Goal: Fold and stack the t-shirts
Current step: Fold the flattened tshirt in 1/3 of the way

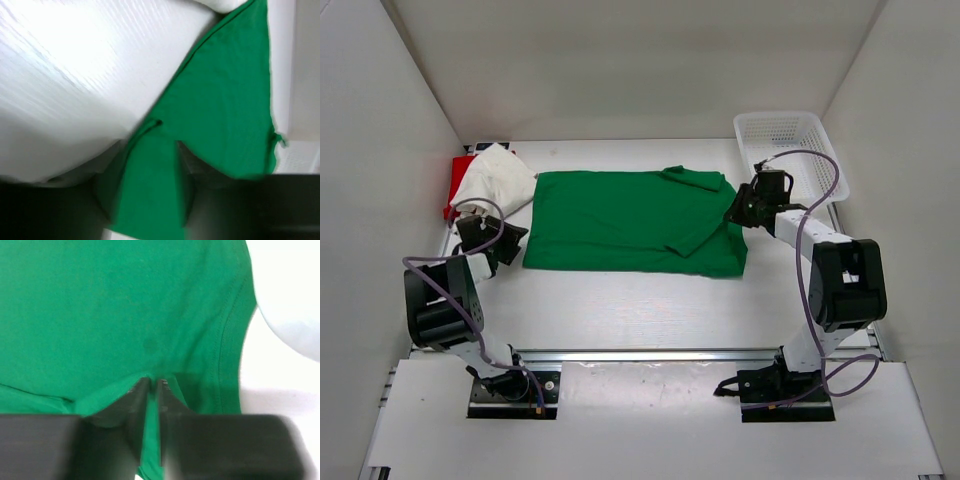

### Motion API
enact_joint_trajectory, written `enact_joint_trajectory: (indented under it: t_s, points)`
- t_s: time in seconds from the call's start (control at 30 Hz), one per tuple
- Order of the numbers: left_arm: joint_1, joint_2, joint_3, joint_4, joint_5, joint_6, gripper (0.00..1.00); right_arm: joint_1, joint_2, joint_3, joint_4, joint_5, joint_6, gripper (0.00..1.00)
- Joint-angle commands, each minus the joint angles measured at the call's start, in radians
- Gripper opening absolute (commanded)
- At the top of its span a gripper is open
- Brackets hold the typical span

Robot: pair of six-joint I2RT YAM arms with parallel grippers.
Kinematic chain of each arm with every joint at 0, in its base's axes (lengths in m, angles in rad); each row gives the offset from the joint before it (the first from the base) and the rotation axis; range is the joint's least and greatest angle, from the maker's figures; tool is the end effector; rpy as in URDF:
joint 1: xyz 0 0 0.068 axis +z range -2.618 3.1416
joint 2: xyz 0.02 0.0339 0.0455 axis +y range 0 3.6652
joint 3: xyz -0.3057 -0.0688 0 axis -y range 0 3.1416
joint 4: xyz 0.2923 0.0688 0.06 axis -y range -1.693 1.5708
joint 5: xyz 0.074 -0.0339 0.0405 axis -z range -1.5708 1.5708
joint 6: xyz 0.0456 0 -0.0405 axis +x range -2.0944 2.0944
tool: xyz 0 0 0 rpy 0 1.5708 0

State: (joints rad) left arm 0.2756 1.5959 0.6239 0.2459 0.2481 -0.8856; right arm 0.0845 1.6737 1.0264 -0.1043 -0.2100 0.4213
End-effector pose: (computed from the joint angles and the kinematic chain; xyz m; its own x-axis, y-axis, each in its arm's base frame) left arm 0.3210 0.0791 0.1330 -0.3369 -0.8753 -0.3470 -0.5498 0.4820 -0.6822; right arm 0.4051 0.0439 0.2082 -0.7167 0.3407 -0.6085 0.0644 0.9012 0.4287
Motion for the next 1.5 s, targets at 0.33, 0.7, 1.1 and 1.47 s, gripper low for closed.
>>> enact_joint_trajectory:
  t_s: [0.33,0.7,1.1,1.47]
  points:
    - [-0.030,-0.494,-0.317,-0.053,0.002,0.050,0.50,0.098,-0.302,-0.230,0.143,0.087,0.054,0.08]
    - [-0.032,-0.403,-0.368,0.042,0.004,-0.004,0.43,0.014,-0.718,-0.654,0.170,0.069,0.090,0.27]
    - [-0.073,-0.303,-0.334,0.076,-0.055,-0.026,0.18,-0.020,-0.519,-0.634,0.258,0.020,0.070,0.23]
    - [-0.041,-0.237,-0.303,0.090,-0.052,-0.030,0.00,-0.080,-0.457,-0.608,0.279,0.076,0.074,0.00]
